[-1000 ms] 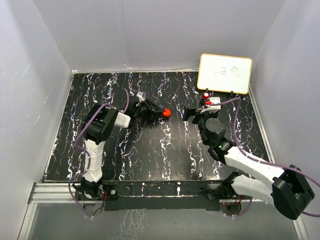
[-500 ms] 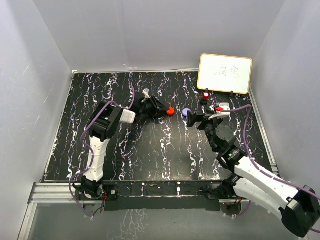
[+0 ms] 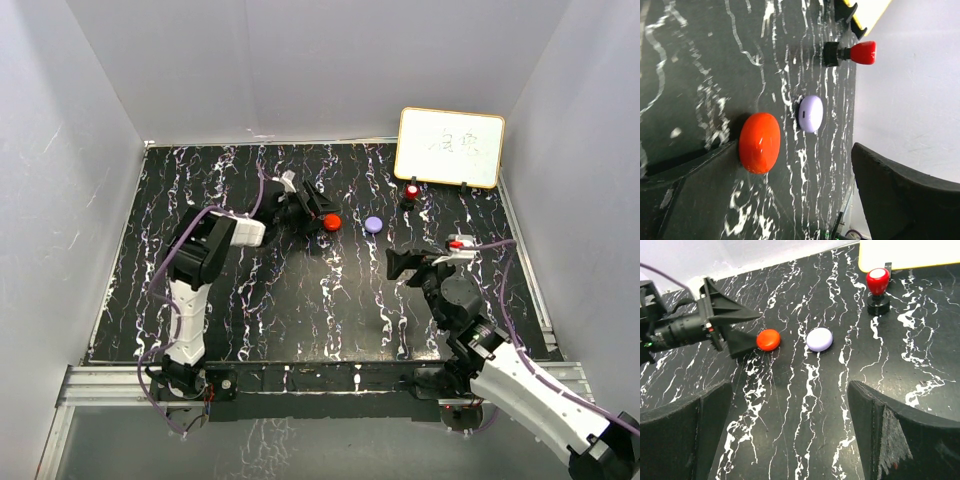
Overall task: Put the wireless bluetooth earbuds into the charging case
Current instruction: Place the charging case at the center of the board, then reset both arms
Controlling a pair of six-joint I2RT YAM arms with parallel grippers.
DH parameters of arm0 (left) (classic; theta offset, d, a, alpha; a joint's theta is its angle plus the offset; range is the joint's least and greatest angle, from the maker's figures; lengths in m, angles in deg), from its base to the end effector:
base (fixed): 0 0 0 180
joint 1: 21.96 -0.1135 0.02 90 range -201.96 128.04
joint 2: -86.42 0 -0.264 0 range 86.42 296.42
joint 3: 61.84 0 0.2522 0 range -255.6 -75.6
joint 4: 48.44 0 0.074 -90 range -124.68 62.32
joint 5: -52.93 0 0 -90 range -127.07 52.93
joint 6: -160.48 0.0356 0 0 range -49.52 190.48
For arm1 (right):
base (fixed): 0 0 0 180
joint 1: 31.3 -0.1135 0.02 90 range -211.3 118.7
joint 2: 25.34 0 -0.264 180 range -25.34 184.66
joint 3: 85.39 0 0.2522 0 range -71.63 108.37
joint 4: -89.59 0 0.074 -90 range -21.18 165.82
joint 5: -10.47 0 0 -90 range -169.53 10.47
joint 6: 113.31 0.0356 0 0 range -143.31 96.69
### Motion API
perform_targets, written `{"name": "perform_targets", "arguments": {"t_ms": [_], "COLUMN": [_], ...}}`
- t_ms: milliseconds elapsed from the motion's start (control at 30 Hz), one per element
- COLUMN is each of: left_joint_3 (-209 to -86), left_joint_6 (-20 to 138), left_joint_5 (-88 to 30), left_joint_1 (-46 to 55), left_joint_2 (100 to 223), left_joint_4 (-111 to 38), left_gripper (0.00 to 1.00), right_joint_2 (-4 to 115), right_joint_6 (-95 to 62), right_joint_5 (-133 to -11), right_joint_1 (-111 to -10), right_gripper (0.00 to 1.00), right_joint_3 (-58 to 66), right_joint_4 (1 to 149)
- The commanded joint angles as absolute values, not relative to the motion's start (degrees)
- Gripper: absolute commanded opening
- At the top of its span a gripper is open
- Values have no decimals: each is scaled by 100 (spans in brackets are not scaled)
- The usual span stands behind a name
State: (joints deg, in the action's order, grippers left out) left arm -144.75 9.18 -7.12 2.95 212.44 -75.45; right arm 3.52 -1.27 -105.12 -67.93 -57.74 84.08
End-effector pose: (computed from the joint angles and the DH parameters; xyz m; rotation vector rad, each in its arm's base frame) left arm 0.4098 -0.2099 0.1256 -0.2503 2.0935 -1.4661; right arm 0.1266 0.0750 0.2232 0.1216 1.6874 0.3940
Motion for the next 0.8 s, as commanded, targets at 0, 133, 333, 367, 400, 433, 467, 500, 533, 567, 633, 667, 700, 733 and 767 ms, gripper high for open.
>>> {"name": "perform_targets", "arguments": {"t_ms": [0,133,333,367,400,433,467,500,533,567,633,667,700,733,767], "left_joint_3": [-13866,-13580,-14062,-14100,-14096,-14035,-13957,-13858,-13724,-13590,-13272,-13148,-13019,-12891,-12784], "left_joint_6": [1549,2118,3185,3313,3377,3408,3423,3434,3427,3383,3356,3329,3312,3289,3256], "left_joint_5": [-1262,-1741,-3002,-3188,-3321,-3414,-3473,-3497,-3479,-3457,-3459,-3501,-3533,-3601,-3667], "left_joint_1": [83,11,19,19,19,19,19,19,19,14,16,16,11,10,3], "left_joint_2": [20537,19913,19524,19484,19427,19351,19275,19175,19073,18906,18625,18474,18291,18114,17935], "left_joint_4": [-6565,-5889,-4037,-3831,-3718,-3697,-3715,-3776,-3881,-4024,-4203,-4247,-4276,-4290,-4279], "left_gripper": [93,99,99,99,99,99,99,99,99,99,99,99,99,99,99], "right_joint_2": [-102,-277,-163,-140,-123,-117,-110,-123,-125,-149,-182,-195,-196,-192,-174], "right_joint_6": [-81,-71,-125,-130,-135,-136,-134,-124,-121,-125,-123,-125,-127,-127,-141], "right_joint_5": [-10769,-10668,-10659,-10637,-10622,-10623,-10623,-10621,-10617,-10617,-10618,-10612,-10604,-10585,-10583], "right_joint_1": [-6778,-6778,-6775,-6775,-6778,-6778,-6774,-6776,-6776,-6778,-6770,-6777,-6773,-6777,-6775], "right_gripper": [98,98,98,98,99,98,98,98,98,98,98,98,98,98,98], "right_joint_3": [-5892,-6040,-5984,-5963,-5960,-5966,-5980,-5991,-5990,-6001,-6012,-6005,-5999,-5995,-5982], "right_joint_4": [8400,8457,8490,8493,8492,8487,8488,8485,8486,8488,8486,8488,8494,8495,8495]}}
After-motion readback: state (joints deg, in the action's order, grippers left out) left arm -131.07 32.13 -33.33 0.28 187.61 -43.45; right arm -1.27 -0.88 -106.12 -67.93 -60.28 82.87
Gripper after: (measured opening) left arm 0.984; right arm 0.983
